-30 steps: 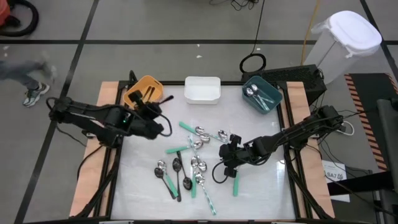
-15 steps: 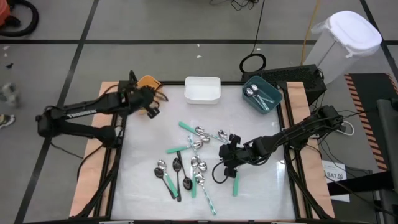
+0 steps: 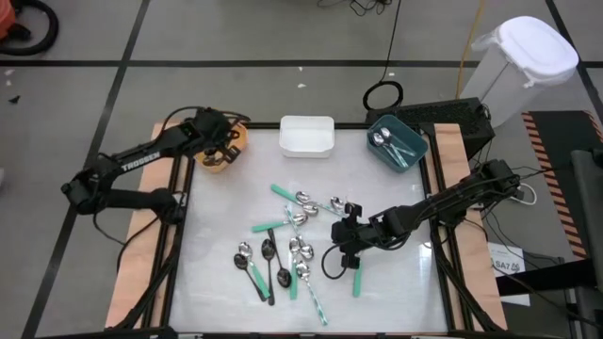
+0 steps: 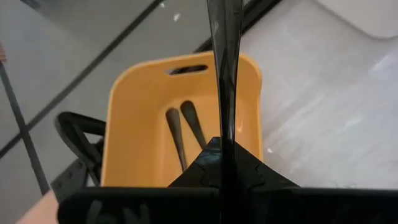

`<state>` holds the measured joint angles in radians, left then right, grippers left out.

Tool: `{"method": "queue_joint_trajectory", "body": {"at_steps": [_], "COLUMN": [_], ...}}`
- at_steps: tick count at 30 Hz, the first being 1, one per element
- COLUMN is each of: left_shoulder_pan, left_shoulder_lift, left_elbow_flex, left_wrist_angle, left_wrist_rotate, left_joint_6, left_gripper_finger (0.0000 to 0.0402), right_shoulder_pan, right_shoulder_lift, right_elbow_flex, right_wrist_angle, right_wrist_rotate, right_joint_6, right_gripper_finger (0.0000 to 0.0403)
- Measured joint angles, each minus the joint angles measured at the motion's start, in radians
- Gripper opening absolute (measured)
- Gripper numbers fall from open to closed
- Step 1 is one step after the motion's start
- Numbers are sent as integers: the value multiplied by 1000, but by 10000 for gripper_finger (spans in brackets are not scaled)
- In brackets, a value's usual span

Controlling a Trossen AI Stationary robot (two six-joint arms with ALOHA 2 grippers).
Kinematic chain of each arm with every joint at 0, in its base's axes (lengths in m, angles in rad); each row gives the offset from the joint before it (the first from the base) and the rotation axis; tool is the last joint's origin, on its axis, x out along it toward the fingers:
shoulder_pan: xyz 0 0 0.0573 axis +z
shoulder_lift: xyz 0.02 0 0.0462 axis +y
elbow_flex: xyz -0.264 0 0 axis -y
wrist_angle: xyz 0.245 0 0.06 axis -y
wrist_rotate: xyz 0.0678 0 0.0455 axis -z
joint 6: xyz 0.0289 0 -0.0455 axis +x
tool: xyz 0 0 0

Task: Sort silverware by color (type)
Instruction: Put the black spoon into the orange bin

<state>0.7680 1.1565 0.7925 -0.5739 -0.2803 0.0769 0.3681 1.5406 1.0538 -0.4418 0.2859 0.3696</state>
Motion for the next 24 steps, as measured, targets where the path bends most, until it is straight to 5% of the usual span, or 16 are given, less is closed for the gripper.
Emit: {"method": "queue_joint_trajectory", "body": {"at_steps": [24], "left_shoulder_pan": [87], "left_shoulder_lift": [232], "left_elbow_flex": [1], "left_wrist_angle": [11], "left_wrist_rotate": [-38], "left_joint_6": [-6], "left_gripper_finger": [1], "right_shoulder_pan": [0], "right_shoulder_lift": [0], "right_elbow_flex": [0], "right_wrist_angle": [11], "right_wrist_rotate": [0], "right_joint_6": [-15], "right_gripper_finger": [134]}}
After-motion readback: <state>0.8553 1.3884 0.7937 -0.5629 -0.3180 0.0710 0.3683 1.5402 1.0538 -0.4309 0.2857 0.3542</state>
